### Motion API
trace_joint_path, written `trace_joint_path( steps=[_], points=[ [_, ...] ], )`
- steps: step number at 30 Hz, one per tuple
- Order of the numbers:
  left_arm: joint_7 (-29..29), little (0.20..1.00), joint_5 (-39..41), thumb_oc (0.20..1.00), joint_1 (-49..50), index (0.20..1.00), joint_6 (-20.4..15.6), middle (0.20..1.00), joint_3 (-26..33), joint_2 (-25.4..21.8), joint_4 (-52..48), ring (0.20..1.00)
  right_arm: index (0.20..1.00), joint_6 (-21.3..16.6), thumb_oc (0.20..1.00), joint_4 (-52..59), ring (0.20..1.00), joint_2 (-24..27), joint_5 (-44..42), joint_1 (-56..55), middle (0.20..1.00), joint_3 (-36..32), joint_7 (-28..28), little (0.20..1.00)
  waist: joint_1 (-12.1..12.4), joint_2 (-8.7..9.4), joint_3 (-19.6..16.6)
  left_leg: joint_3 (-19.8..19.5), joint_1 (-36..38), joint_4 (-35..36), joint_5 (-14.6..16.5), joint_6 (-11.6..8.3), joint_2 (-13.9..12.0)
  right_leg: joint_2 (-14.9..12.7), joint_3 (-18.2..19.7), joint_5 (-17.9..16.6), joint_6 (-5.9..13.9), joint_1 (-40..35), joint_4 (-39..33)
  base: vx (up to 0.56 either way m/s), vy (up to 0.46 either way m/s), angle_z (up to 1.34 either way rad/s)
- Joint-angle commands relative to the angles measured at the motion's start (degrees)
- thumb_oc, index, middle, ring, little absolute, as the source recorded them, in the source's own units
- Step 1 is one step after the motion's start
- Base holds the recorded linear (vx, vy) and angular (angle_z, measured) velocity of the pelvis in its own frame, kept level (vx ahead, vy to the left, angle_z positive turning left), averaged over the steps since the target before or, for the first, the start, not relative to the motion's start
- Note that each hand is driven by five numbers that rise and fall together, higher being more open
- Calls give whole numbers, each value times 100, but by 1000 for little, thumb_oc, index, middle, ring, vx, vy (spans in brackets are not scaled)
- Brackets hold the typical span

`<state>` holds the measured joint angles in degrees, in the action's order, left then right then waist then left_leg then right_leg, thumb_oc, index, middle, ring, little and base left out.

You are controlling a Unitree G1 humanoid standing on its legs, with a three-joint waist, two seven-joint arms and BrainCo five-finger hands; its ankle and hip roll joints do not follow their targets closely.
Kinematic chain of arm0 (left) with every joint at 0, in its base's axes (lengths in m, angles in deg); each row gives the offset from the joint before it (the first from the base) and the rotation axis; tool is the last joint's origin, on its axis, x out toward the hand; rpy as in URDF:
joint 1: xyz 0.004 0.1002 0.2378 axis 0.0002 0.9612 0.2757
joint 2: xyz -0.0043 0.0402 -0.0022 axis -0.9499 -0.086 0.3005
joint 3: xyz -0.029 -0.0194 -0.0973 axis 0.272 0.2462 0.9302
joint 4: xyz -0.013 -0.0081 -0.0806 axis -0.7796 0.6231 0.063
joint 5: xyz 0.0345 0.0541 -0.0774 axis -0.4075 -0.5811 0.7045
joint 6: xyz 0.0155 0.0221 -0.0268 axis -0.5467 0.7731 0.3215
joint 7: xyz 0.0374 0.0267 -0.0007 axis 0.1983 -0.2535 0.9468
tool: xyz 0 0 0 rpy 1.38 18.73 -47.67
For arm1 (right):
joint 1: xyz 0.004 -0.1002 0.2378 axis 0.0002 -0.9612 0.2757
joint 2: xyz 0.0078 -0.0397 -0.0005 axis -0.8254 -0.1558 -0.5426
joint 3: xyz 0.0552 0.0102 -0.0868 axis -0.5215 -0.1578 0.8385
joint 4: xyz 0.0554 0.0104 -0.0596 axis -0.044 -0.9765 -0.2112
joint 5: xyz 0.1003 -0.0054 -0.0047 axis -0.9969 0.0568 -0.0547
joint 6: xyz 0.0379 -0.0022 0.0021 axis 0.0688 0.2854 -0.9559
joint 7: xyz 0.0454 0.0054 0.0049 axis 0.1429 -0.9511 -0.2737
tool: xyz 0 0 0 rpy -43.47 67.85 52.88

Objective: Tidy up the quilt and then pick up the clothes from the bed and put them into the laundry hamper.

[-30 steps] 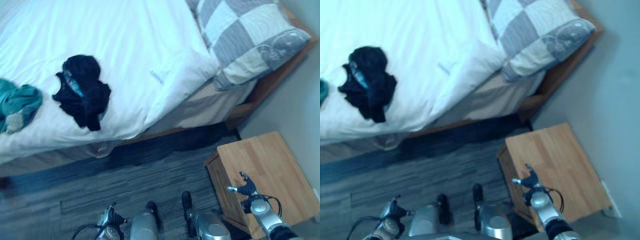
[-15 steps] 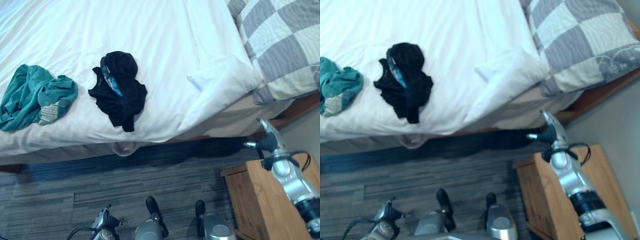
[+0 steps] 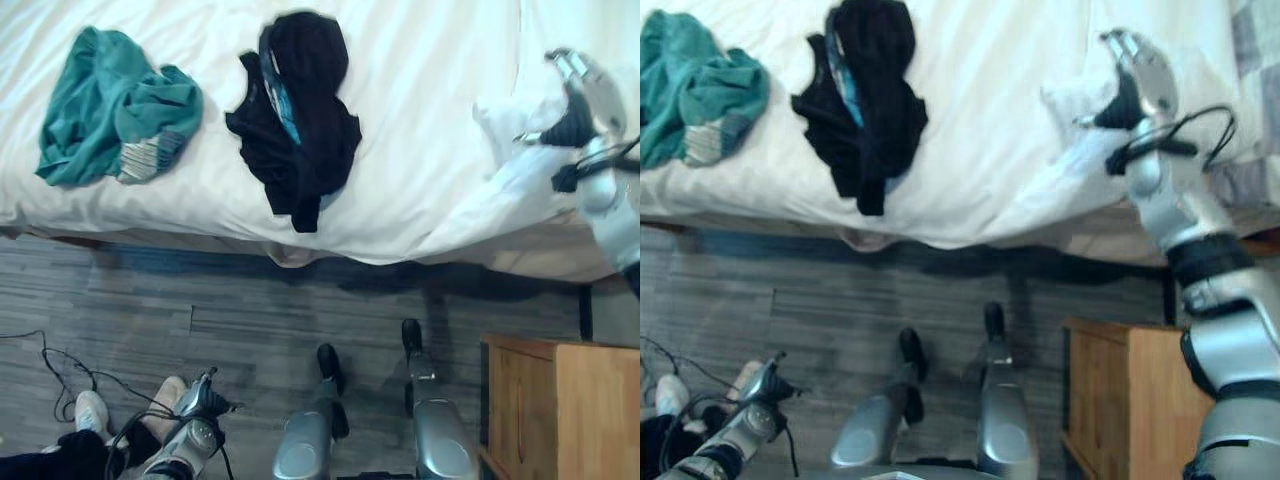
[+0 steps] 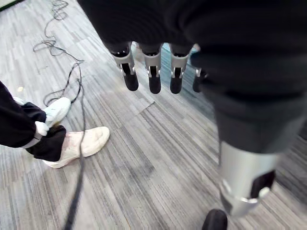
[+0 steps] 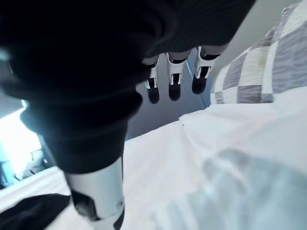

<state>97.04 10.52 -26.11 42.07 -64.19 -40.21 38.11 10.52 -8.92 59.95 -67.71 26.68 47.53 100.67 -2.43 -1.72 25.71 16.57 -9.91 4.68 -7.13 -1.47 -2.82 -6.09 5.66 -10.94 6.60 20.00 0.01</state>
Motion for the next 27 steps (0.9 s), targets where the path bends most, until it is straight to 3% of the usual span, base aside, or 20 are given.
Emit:
trace_joint_path(
  steps=[1,2,3,6,9,10,11,13,14,16,17,21,24,25,27],
  points=[
    [147,1000,308,1000,-143,1000,-116,1000,-27,-209,127,1000,1000,6,1000,-425,1000,243,-236,267,1000,333,152,1000,-107,117,56,158,-184,-729,644,-454,-390,-129,-47,1232,269,32,650,-12,-34,-9],
    [137,1000,318,1000,-175,1000,-121,1000,-56,-193,136,1000,376,-9,376,-624,376,244,-317,366,376,433,108,376,-114,71,94,161,-238,-746,630,-466,-408,-114,-45,1255,264,107,697,-31,-41,-9],
    [125,1000,320,1000,-222,1000,-114,1000,-114,-145,152,1000,200,-31,200,-923,200,191,-464,442,200,564,-3,200,-128,-3,162,170,-335,-842,615,-489,-452,-42,-53,1322,243,249,888,-23,-31,-8],
    [148,1000,290,1000,-237,1000,-88,1000,-159,-48,152,1000,200,-64,200,-1070,200,81,-785,195,200,339,18,200,-150,-16,175,170,-335,-948,640,-501,-494,14,-45,1393,209,264,1013,-10,-28,-18],
    [225,1000,289,1000,-109,1000,4,1000,-22,206,111,1000,200,-75,200,-326,200,-178,-1047,-1336,200,-713,205,200,-244,22,109,136,-137,-967,694,-495,-560,71,-71,1481,146,54,1021,33,-21,8],
    [233,1000,215,1000,-17,1000,64,1000,52,361,81,1000,200,-107,200,406,200,-423,-900,-2530,200,-1498,367,200,-354,22,29,141,89,-871,721,-482,-569,85,-92,1513,133,-113,990,99,21,17],
    [222,1000,97,1000,25,1000,99,1000,71,410,69,1000,1000,-120,1000,758,1000,-539,-815,-3166,1000,-1935,391,1000,-416,13,-30,143,215,-792,739,-464,-561,87,-99,1537,127,-233,964,84,18,12],
    [225,1000,-58,1000,44,1000,130,1000,13,446,74,1000,1000,-155,1000,1002,1000,-664,-778,-3764,1000,-2327,431,1000,-438,26,-102,163,324,-715,730,-454,-550,102,-96,1515,119,-332,923,93,36,4],
    [188,1000,-280,1000,108,1000,179,1000,65,536,94,1000,1000,-221,1000,1323,1000,-1079,-785,-4844,1000,-2933,482,1000,-606,70,-231,169,592,-550,773,-426,-518,73,-119,1565,132,-579,867,149,71,-19],
    [164,1000,-302,1000,124,1000,211,1000,108,570,102,1000,1000,-224,1000,1376,1000,-1323,-818,-5264,1000,-3141,465,1000,-631,89,-307,188,695,-445,751,-418,-507,83,-98,1531,126,-659,793,86,56,1],
    [184,1000,-360,1000,162,1000,244,1000,203,622,129,1000,1000,-260,1000,1211,1000,-1833,-1027,-5895,1000,-3346,442,1000,-723,138,-414,208,879,-295,745,-408,-493,72,-71,1504,135,-827,662,64,52,15],
    [176,1000,-368,1000,258,1000,294,1000,331,648,163,1000,1000,-186,1000,372,1000,-2502,-1448,-6506,1000,-3571,502,1000,-812,237,-581,282,1110,-132,751,-399,-489,51,-21,1436,189,-1051,446,47,48,-20],
    [194,1000,-372,1000,358,1000,321,1000,343,653,115,1000,1000,-205,1000,308,1000,-2679,-1959,-6750,1000,-4079,762,1000,-849,292,-638,305,1173,-103,754,-395,-496,32,15,1425,209,-1082,425,2,41,-19],
    [197,1000,-394,1000,371,1000,322,1000,342,655,108,1000,228,-233,228,422,228,-2634,-2021,-6781,228,-4214,817,228,-840,300,-663,321,1163,-96,738,-399,-505,36,39,1397,206,-1058,418,-5,50,-14],
    [194,1000,-415,1000,367,1000,307,1000,324,681,141,1000,200,-329,200,834,200,-2407,-1938,-6657,200,-4322,876,200,-838,330,-635,320,1155,-109,745,-398,-510,24,68,1403,219,-1031,449,-45,27,-16]
  ],
)
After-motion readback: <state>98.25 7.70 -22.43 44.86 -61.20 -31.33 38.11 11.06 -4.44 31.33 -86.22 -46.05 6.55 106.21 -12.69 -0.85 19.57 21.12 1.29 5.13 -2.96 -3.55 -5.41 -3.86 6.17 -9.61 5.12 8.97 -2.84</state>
